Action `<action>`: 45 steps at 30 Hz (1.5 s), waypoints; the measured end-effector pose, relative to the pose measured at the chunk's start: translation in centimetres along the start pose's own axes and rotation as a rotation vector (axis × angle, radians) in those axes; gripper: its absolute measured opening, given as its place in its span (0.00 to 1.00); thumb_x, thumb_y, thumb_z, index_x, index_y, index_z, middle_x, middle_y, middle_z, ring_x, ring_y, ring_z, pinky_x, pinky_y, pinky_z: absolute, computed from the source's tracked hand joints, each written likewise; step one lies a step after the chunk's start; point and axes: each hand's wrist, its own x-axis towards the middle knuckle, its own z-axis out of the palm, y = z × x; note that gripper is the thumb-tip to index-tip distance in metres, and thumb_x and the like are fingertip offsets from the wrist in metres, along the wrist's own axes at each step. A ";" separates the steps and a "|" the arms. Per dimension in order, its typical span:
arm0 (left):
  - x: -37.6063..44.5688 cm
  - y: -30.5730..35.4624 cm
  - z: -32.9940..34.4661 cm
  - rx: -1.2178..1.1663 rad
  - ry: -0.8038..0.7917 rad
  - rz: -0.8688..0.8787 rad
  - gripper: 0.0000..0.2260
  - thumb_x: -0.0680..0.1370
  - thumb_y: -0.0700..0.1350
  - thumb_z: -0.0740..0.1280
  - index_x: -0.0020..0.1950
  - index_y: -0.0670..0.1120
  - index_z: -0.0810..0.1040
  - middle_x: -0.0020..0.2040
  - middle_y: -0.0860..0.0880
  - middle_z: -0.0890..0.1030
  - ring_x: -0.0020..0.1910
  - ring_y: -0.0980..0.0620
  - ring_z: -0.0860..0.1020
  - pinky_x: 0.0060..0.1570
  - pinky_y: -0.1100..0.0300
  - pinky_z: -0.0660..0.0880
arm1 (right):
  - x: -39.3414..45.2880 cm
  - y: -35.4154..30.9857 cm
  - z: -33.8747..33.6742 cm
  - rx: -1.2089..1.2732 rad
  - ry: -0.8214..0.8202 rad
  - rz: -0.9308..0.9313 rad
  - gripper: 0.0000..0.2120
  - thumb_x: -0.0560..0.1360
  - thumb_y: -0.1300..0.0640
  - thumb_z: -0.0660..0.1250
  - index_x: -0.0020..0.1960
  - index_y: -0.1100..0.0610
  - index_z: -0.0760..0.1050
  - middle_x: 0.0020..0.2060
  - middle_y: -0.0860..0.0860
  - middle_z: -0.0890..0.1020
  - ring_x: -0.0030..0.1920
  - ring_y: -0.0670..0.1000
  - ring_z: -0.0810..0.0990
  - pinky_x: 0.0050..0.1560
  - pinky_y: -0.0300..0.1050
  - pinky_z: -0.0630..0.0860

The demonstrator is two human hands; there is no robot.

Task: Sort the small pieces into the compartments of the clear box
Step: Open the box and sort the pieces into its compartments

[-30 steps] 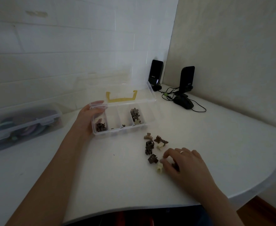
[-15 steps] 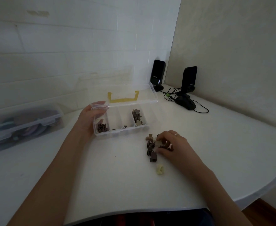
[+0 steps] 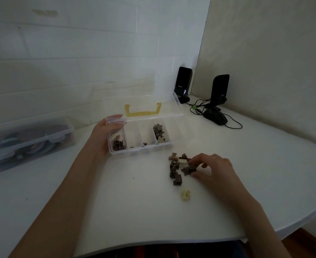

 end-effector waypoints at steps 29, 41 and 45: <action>0.3 -0.1 -0.4 0.020 -0.008 -0.006 0.12 0.73 0.36 0.67 0.54 0.48 0.79 0.46 0.51 0.83 0.44 0.54 0.79 0.39 0.60 0.70 | 9.0 -5.2 1.2 -0.025 0.166 -0.266 0.07 0.75 0.52 0.67 0.51 0.48 0.81 0.55 0.44 0.80 0.56 0.48 0.72 0.52 0.41 0.59; 0.3 0.0 -0.3 0.041 0.006 -0.022 0.11 0.73 0.36 0.67 0.53 0.48 0.79 0.47 0.50 0.82 0.43 0.56 0.78 0.40 0.61 0.70 | 7.8 -3.9 1.3 -0.055 0.106 -0.231 0.15 0.79 0.48 0.60 0.65 0.44 0.74 0.70 0.41 0.69 0.66 0.48 0.66 0.59 0.44 0.57; 0.3 0.0 -0.3 0.034 0.009 -0.026 0.11 0.72 0.36 0.68 0.51 0.48 0.79 0.47 0.49 0.81 0.42 0.57 0.78 0.41 0.61 0.69 | 7.1 -3.0 0.5 0.088 0.219 -0.197 0.15 0.78 0.52 0.63 0.64 0.45 0.74 0.63 0.42 0.76 0.63 0.47 0.71 0.65 0.51 0.66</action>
